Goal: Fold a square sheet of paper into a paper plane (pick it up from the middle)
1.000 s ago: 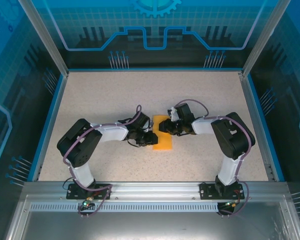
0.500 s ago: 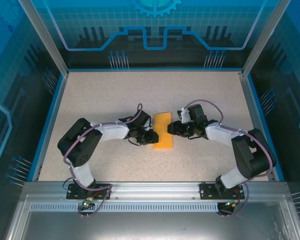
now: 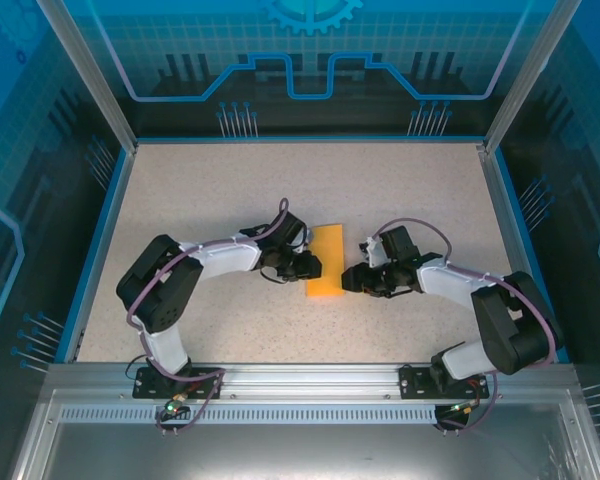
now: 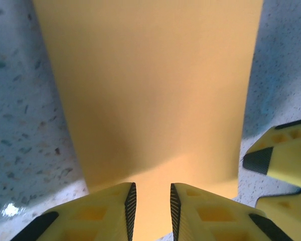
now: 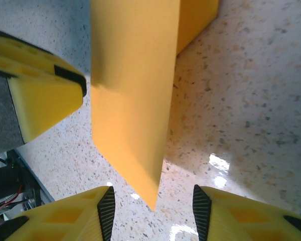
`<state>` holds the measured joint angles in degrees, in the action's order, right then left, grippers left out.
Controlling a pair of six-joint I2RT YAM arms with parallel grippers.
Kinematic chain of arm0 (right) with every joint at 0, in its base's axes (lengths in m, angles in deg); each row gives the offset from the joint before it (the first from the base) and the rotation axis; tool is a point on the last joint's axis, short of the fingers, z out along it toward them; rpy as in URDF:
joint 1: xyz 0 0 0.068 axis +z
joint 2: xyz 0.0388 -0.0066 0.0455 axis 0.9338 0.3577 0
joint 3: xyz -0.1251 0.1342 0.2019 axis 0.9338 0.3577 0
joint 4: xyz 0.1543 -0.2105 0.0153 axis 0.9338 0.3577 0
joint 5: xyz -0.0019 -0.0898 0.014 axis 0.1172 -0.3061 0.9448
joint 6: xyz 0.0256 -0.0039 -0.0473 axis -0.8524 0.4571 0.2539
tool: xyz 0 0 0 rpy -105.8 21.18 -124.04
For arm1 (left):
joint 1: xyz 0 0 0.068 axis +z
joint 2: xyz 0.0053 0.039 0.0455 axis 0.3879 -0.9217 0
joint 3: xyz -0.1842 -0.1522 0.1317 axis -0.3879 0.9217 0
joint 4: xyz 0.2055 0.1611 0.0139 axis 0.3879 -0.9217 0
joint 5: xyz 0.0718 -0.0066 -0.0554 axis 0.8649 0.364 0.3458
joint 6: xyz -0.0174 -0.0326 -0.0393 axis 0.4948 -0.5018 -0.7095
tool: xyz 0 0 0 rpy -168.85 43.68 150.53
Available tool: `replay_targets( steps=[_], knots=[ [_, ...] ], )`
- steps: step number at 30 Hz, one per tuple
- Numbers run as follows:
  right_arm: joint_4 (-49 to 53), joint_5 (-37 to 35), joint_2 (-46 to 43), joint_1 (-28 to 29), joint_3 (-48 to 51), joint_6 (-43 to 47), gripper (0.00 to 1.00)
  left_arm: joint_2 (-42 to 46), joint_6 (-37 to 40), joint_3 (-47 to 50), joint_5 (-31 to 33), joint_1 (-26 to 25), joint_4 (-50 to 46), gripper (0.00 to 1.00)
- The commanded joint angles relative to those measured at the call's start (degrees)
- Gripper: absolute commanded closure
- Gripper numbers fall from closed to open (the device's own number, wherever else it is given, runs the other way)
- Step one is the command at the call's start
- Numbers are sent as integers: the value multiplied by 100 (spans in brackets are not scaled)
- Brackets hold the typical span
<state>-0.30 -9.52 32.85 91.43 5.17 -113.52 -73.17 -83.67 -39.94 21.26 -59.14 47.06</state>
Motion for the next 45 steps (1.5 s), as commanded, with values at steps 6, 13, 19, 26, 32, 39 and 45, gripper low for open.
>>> replay_targets(
  steps=[6, 13, 19, 26, 32, 39, 45],
  knots=[
    [-365, 408, 237, 169, 61, -181, 57, -417, 311, -457, 24, 145, -340, 72],
    [-484, 482, 322, 229, 60, -266, 62, -602, 435, -675, -33, 224, -441, 73],
    [144, -70, 155, 248, -29, 0, 57, -717, 492, -735, -68, 297, -494, 73],
    [-240, 200, 459, 361, -43, -223, 57, -800, 532, -780, -121, 338, -508, 73],
    [-265, 197, 550, 451, -124, -260, 58, -838, 530, -745, -152, 368, -504, 73],
    [-726, 461, 475, 459, -74, -566, 62, -860, 545, -735, -165, 383, -513, 73],
    [-938, 568, 524, 456, -108, -723, 65, -843, 567, -768, -228, 380, -527, 72]
  ],
)
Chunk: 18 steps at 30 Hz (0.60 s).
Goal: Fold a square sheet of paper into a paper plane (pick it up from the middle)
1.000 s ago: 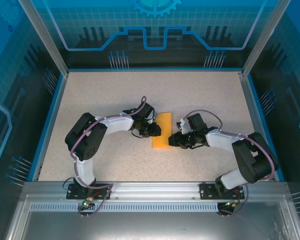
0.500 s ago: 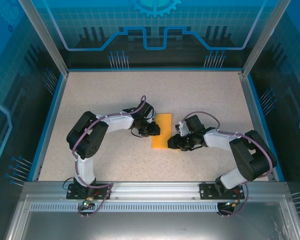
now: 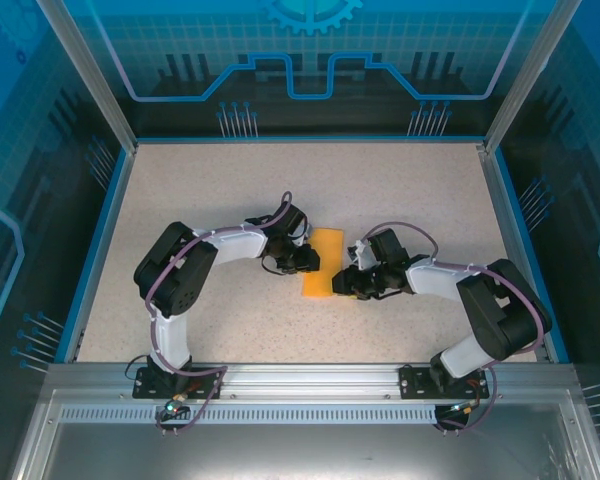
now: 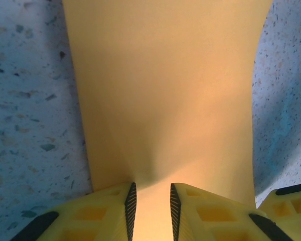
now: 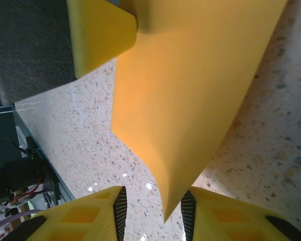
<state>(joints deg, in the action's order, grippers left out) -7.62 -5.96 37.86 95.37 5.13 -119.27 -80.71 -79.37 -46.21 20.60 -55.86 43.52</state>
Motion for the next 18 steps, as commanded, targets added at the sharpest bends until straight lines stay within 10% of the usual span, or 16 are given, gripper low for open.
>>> replay_targets(
  steps=[1, 18],
  knots=[
    [-220, 214, 15, 61, -118, -168, 66, -81, 151, -156, -170, 59, -191, 72],
    [-295, 205, 144, 22, -425, -256, 79, 416, 612, -175, -110, 58, -468, 68]
  ],
)
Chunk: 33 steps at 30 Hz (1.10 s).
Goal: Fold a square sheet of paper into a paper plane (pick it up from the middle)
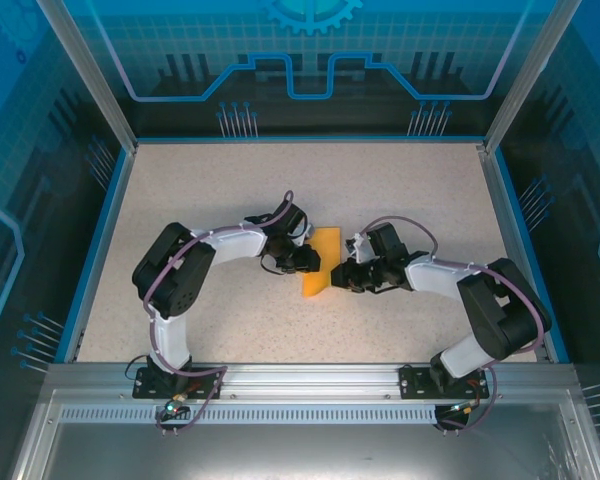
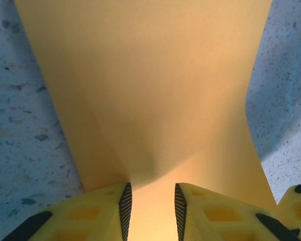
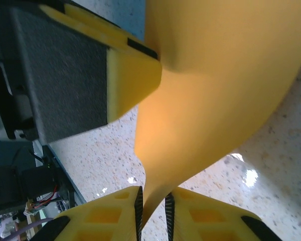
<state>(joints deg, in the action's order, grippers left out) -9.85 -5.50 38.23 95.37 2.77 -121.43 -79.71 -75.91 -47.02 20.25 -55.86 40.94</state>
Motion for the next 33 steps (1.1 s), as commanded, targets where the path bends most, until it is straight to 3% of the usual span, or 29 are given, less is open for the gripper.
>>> replay_targets(
  steps=[1, 17, 33],
  knots=[
    [-78, 184, 134, 20, -219, -49, 80, 363, 298, -62, -64, 59, -209, 68],
    [-82, 302, 502, 22, -521, -58, 84, 1257, 644, 910, -278, -13, 190, 60],
    [-251, 397, 715, 22, -618, -188, 87, 1533, 898, 1514, 81, -647, 1074, 57]
  ],
)
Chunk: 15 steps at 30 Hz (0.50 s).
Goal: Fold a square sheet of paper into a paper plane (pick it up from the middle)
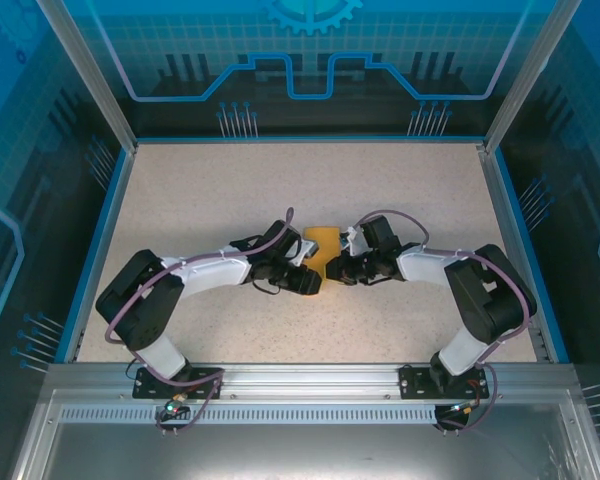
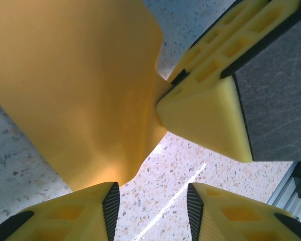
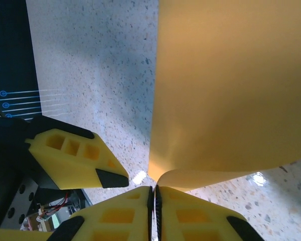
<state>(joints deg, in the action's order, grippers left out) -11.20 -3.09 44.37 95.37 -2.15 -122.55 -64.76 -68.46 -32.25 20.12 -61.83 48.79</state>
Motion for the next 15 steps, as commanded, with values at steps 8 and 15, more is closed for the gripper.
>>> replay_targets(
  steps=[8, 15],
  knots=[
    [-194, 224, 167, 22, -192, -157, 88, -206, 171, -20, 231, -167, 448, 58],
    [-293, 314, 228, -6, -184, -228, 88, -304, 225, 7, 396, -176, 547, 68]
  ],
)
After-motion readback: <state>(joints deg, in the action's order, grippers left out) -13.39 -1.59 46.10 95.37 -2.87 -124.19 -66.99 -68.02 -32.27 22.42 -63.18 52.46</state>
